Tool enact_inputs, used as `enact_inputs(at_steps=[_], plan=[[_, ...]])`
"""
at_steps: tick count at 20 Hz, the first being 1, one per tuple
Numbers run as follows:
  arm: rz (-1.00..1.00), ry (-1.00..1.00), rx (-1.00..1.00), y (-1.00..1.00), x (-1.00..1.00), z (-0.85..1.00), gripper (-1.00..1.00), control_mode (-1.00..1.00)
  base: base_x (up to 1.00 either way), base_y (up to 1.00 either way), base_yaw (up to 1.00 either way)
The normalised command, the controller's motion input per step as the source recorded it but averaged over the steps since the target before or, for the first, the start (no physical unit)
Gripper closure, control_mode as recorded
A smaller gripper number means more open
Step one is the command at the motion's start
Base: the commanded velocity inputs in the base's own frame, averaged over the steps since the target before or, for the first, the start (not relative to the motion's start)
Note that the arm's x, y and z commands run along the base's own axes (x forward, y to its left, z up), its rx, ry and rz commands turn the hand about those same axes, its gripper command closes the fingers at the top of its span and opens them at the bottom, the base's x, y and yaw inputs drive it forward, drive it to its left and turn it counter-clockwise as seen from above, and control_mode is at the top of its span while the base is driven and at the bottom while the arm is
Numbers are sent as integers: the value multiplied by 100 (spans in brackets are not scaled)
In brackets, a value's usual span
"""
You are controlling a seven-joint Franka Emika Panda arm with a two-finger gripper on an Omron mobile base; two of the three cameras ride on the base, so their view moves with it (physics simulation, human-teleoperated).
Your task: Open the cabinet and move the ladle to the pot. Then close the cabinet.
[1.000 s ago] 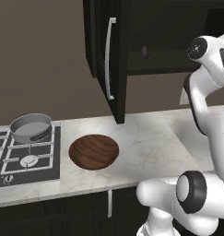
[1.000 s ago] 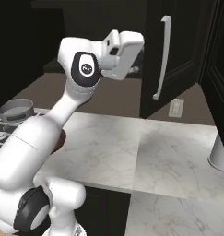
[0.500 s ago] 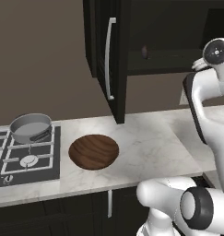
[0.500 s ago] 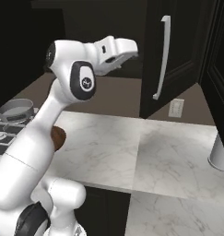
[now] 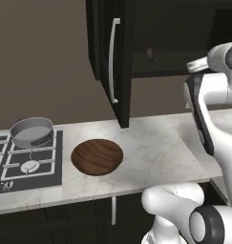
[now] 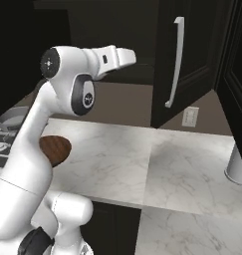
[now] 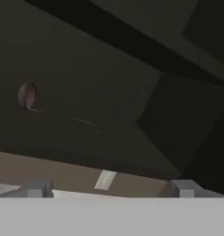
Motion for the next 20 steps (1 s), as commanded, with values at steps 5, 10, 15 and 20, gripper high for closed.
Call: enact_inputs(at_steps=[5, 10, 15, 20], plan=[[25, 0, 15, 48, 0, 3, -100, -100, 0, 0, 0], [20, -1, 13, 41, 0, 0, -100, -100, 0, 0, 0], [4, 0, 7, 38, 5, 0, -100, -100, 0, 0, 0], [-1, 7, 0, 24, 26, 0, -100, -100, 0, 0, 0]])
